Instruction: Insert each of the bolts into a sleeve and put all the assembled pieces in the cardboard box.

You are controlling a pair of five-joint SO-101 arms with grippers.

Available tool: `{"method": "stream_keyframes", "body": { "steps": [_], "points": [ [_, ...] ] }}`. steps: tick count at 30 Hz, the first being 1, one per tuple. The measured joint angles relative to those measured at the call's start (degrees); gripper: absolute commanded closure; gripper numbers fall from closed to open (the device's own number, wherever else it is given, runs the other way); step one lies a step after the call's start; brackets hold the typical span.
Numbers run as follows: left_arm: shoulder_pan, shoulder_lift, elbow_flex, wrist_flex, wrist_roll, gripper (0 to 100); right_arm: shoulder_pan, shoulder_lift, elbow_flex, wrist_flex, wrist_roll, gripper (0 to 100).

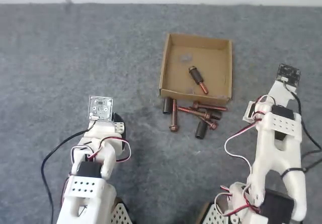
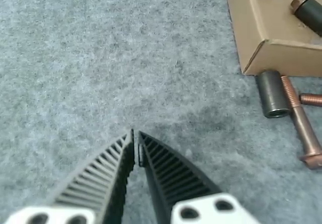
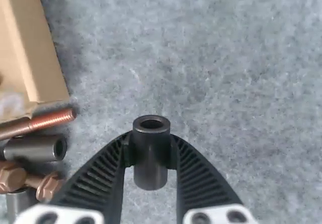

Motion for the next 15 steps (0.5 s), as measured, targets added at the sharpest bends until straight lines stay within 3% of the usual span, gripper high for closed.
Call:
{"method": "stream_keyframes", "body": {
  "steps": [7, 15],
  "points": [
    [0.7, 0.0, -10.5, 10.1, 1.8, 99, 0.0, 0.0, 0.0, -0.4, 0.0, 99.2],
    [9.4, 11.5, -31.7, 24.4, 7.5, 99, 0.0, 0.0, 1.3, -2.2, 0.0, 99.2]
  ]
}}
